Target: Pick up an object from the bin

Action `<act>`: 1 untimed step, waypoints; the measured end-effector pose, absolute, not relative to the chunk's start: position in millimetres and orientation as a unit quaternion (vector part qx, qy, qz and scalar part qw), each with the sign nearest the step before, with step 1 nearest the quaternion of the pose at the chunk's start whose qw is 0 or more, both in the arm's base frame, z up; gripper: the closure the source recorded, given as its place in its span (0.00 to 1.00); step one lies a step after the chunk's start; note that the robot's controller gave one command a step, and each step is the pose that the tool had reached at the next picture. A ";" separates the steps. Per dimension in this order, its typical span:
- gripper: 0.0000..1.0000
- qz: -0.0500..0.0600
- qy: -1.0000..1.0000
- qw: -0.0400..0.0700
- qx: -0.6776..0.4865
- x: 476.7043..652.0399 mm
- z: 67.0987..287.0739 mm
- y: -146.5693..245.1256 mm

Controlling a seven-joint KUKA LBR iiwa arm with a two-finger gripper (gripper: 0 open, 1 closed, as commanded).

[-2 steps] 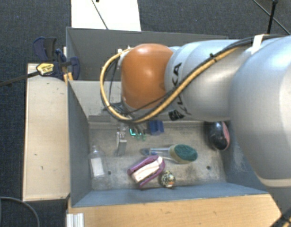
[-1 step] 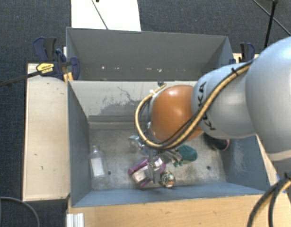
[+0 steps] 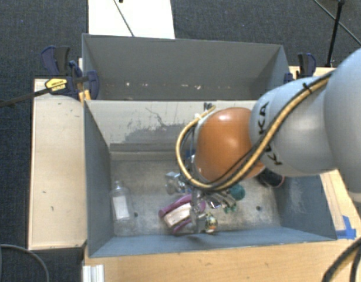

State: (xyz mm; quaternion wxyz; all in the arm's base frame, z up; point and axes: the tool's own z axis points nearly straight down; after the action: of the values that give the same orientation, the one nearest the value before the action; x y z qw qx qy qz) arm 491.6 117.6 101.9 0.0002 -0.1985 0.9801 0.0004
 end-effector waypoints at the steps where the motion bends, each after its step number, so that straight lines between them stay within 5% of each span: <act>1: 0.00 0.000 0.974 0.003 -0.227 500.5 108.8 110.6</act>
Offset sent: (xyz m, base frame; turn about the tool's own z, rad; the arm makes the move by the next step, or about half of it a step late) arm 0.0079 -0.0070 0.0065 -0.0609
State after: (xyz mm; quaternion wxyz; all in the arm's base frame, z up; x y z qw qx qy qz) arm 500.5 110.6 108.8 0.0027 -0.2269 0.9739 0.0003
